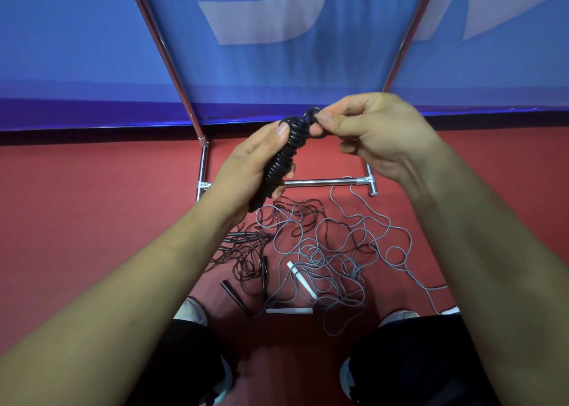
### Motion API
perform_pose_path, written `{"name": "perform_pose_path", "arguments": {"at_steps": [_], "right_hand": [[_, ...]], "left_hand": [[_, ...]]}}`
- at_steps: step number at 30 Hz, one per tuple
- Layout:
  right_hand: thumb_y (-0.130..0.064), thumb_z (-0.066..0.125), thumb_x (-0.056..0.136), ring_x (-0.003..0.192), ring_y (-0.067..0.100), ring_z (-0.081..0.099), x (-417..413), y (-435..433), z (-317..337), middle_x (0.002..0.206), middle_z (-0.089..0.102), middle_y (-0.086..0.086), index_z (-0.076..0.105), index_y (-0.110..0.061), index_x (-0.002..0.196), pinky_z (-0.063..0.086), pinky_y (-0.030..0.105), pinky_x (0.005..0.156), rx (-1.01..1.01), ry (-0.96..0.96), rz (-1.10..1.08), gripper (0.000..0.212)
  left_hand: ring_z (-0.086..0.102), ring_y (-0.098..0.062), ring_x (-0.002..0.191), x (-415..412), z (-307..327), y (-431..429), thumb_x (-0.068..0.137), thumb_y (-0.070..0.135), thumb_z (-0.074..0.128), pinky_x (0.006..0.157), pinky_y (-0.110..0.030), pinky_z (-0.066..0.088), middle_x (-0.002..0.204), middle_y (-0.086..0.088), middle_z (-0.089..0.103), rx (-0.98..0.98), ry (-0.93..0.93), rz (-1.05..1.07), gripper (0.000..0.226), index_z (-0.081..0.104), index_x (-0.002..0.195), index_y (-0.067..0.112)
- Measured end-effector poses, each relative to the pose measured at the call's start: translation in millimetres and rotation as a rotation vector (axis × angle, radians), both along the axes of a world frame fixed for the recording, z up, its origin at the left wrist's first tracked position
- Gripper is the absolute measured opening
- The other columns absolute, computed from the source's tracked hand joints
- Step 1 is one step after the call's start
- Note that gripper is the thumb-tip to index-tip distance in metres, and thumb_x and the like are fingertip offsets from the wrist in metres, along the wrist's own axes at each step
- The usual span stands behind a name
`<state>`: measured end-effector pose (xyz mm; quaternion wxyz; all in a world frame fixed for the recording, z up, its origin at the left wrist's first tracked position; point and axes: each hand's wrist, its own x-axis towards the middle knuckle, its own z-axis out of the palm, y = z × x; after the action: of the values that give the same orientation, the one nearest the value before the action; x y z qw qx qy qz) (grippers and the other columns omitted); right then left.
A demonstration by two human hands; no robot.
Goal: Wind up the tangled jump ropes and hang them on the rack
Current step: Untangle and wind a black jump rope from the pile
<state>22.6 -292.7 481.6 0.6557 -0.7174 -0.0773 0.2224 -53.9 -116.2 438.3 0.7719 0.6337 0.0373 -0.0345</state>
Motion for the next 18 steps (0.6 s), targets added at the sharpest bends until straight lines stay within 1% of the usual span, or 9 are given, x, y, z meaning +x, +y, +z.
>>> {"name": "perform_pose_path", "arguments": {"at_steps": [4,6,8,10,12,13,15,16,18], "right_hand": [[-0.025,0.077,0.064,0.057,0.008,0.034,-0.2,-4.0,2.9,0.073,0.072,-0.001,0.072,-0.015,0.066,0.027,0.023,0.055,0.006,0.142,0.077,0.011],[-0.024,0.077,0.062,0.058,0.008,0.033,1.0,-6.3,5.5,0.075,0.071,0.002,0.072,-0.017,0.060,0.025,0.025,0.057,0.030,0.213,0.108,0.009],[-0.020,0.076,0.062,0.058,0.010,0.032,2.6,-8.8,6.5,0.074,0.069,0.005,0.071,-0.016,0.059,0.023,0.026,0.057,0.048,0.275,0.114,0.007],[-0.019,0.074,0.062,0.055,0.009,0.033,1.6,-9.2,4.1,0.073,0.068,0.006,0.068,-0.014,0.068,0.024,0.025,0.056,0.021,0.309,0.122,0.010],[-0.017,0.072,0.069,0.054,0.008,0.034,-1.0,-8.5,0.1,0.073,0.066,0.004,0.066,-0.013,0.079,0.024,0.025,0.056,-0.010,0.323,0.134,0.013],[-0.013,0.071,0.075,0.054,0.008,0.035,-1.7,-7.9,-1.0,0.073,0.066,0.005,0.067,-0.014,0.086,0.024,0.025,0.057,-0.010,0.324,0.122,0.012],[-0.007,0.065,0.088,0.056,0.008,0.040,-0.7,-7.7,-1.8,0.071,0.065,0.005,0.070,-0.018,0.101,0.025,0.025,0.056,0.007,0.319,0.096,0.019],[-0.007,0.063,0.090,0.057,0.008,0.041,-0.6,-8.0,-0.8,0.070,0.065,0.004,0.071,-0.020,0.103,0.026,0.024,0.056,0.004,0.303,0.106,0.020],[-0.009,0.063,0.091,0.060,0.007,0.047,-1.5,-7.0,-0.7,0.070,0.066,0.002,0.073,-0.019,0.100,0.028,0.023,0.056,-0.020,0.251,0.121,0.016]], "left_hand": [[0.043,-0.032,0.072,-0.8,-0.4,-2.0,0.100,0.041,0.051,0.045,-0.027,0.040,0.086,-0.017,0.053,0.062,0.009,-0.026,0.038,0.065,0.125,0.015],[0.044,-0.031,0.070,-1.9,2.0,-3.9,0.100,0.041,0.051,0.046,-0.028,0.040,0.086,-0.016,0.055,0.073,-0.004,-0.037,0.039,0.065,0.125,0.015],[0.051,-0.025,0.063,-2.8,6.0,-3.2,0.101,0.039,0.051,0.046,-0.027,0.040,0.090,-0.010,0.062,0.127,-0.017,-0.062,0.038,0.064,0.127,0.014],[0.053,-0.014,0.057,-2.1,8.7,1.3,0.103,0.035,0.051,0.045,-0.025,0.040,0.087,-0.011,0.065,0.233,-0.021,-0.103,0.034,0.064,0.128,0.016],[0.053,-0.016,0.062,-0.5,9.6,6.2,0.103,0.036,0.051,0.045,-0.025,0.041,0.098,-0.025,0.063,0.303,-0.023,-0.171,0.033,0.066,0.127,0.018],[0.053,-0.018,0.066,0.0,9.9,7.2,0.102,0.037,0.051,0.046,-0.026,0.042,0.102,-0.026,0.062,0.324,-0.019,-0.192,0.034,0.066,0.127,0.019],[0.052,-0.018,0.066,-0.1,11.4,7.3,0.104,0.035,0.050,0.047,-0.026,0.041,0.091,-0.011,0.065,0.344,-0.003,-0.201,0.032,0.067,0.126,0.020],[0.052,-0.015,0.064,-0.3,12.3,7.2,0.104,0.034,0.049,0.047,-0.026,0.041,0.084,-0.002,0.064,0.348,0.009,-0.196,0.031,0.067,0.126,0.020],[0.052,-0.012,0.057,0.0,13.3,7.3,0.104,0.034,0.048,0.047,-0.026,0.041,0.072,0.005,0.059,0.351,0.026,-0.184,0.030,0.067,0.124,0.021]]}}
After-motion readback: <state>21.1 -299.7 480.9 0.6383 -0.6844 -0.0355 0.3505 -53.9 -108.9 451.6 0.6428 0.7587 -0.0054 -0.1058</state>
